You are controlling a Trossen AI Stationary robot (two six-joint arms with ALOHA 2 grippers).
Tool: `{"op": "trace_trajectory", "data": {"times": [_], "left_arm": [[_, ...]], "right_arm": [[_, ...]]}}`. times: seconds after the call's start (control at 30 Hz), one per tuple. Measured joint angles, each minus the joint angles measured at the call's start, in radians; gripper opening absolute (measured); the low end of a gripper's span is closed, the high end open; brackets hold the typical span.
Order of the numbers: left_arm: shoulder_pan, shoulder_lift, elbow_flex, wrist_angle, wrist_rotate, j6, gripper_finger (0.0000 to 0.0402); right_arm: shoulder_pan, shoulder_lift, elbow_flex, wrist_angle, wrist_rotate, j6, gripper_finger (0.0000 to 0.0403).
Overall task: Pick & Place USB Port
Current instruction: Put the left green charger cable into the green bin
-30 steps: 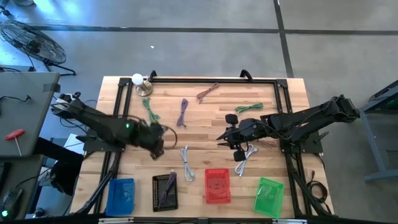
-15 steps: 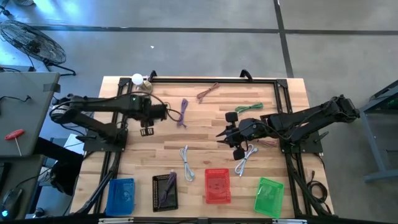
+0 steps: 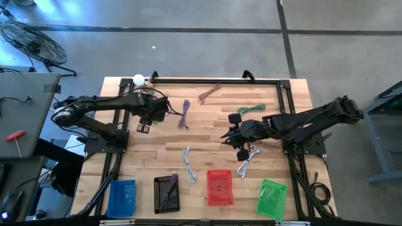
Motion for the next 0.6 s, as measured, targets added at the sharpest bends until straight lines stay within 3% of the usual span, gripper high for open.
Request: {"op": "trace_trajectory", "data": {"times": [0.23, 0.6], "left_arm": [[0.079, 0.0, -0.113, 0.185, 0.06, 0.103, 0.0137], [0.108, -0.001, -0.166, 0.259, 0.078, 0.129, 0.0106]], "right_arm": [[-0.022, 0.0, 0.0, 0.0, -0.001, -0.009, 0.0083], [-0.091, 0.0, 0.0, 0.01, -0.082, -0.008, 0.0083]]}}
